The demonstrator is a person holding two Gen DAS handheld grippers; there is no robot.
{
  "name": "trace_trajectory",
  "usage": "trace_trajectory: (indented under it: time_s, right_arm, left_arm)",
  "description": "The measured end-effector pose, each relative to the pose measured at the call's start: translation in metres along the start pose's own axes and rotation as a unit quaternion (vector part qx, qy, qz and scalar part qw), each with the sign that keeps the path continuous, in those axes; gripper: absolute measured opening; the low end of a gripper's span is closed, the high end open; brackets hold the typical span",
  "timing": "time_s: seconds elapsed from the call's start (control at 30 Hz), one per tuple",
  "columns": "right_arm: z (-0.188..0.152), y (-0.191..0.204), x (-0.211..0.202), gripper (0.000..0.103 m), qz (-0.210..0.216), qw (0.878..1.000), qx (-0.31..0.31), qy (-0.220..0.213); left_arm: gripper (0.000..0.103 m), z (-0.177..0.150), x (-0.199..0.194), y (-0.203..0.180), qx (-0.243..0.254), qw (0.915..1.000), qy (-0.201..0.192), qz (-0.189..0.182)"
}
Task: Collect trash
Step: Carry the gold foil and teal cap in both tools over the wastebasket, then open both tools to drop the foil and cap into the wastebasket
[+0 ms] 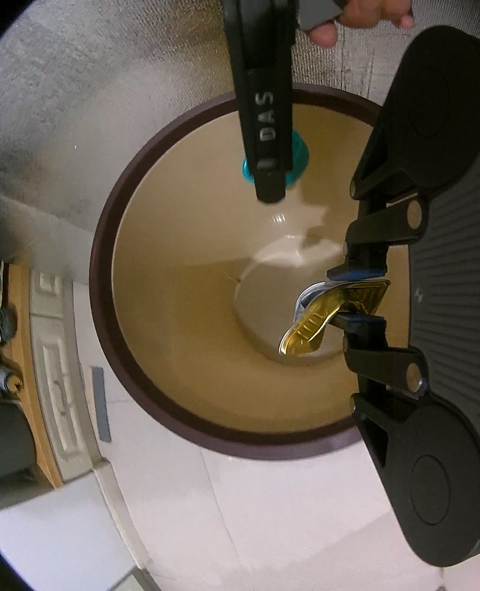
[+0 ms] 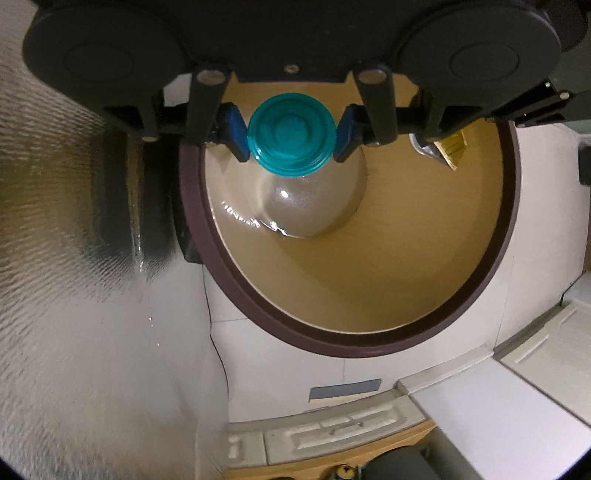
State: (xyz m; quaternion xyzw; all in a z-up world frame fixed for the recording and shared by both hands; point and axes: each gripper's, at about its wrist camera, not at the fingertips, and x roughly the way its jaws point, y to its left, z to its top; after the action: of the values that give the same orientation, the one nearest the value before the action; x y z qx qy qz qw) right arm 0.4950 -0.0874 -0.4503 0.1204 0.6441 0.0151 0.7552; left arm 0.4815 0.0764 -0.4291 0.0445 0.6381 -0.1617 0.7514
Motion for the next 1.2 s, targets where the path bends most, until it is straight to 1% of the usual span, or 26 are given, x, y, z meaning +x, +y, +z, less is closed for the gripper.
trace_trajectory:
  time_s: [0.1,0.17,0.2,0.23,0.27,0.3,0.33,0.43,0.6,0.87,1.0,1.2]
  right_arm:
    - [0.000,0.003,0.000,0.050,0.004,1.000,-0.008,-0.009]
    - [0.002,0.004,0.000,0.050,0.010,1.000,-0.005,-0.009]
    - [0.001,0.004,0.000,0.050,0.012,1.000,-0.002,-0.008]
    - [0.001,0.003,-0.001,0.051,0.013,1.000,0.000,-0.007]
    - [0.001,0.002,-0.002,0.052,0.013,1.000,0.002,-0.005]
    - [0.001,0.002,-0.003,0.056,0.013,1.000,0.003,-0.004]
    - [0.000,0.002,-0.003,0.059,0.012,1.000,0.003,-0.003]
    - [0.000,0.004,-0.004,0.059,0.010,1.000,0.000,0.001]
    - [-0.002,0.006,-0.011,0.060,0.009,1.000,0.004,0.006]
    - [-0.009,0.011,-0.026,0.061,0.004,1.000,-0.009,0.007]
    - [-0.014,0.014,-0.040,0.062,-0.006,1.000,-0.022,0.004]
    - [-0.021,0.018,-0.068,0.067,-0.014,0.999,-0.036,-0.011]
  left_arm:
    - [0.019,0.003,0.006,-0.004,0.006,1.0000,-0.001,0.001]
    - [0.021,0.003,0.007,-0.005,0.000,1.0000,-0.002,0.004]
    - [0.024,0.002,0.006,-0.005,-0.003,1.0000,-0.001,0.003]
    - [0.030,0.002,0.005,-0.004,-0.006,1.0000,0.002,0.001]
    - [0.033,0.001,0.004,-0.004,-0.007,1.0000,0.003,0.001]
    - [0.039,0.002,0.002,-0.004,-0.006,1.0000,0.004,0.002]
    - [0.041,0.002,0.000,-0.004,-0.005,1.0000,0.003,0.003]
    - [0.045,0.004,-0.005,-0.003,-0.008,1.0000,0.003,-0.001]
    - [0.048,0.001,-0.014,-0.002,-0.009,0.9999,0.008,-0.001]
    - [0.050,-0.010,-0.031,0.004,-0.026,0.9995,0.020,0.003]
    - [0.057,-0.016,-0.047,0.006,-0.042,0.9989,0.020,0.001]
    - [0.068,-0.016,-0.074,0.009,-0.056,0.9983,0.011,0.005]
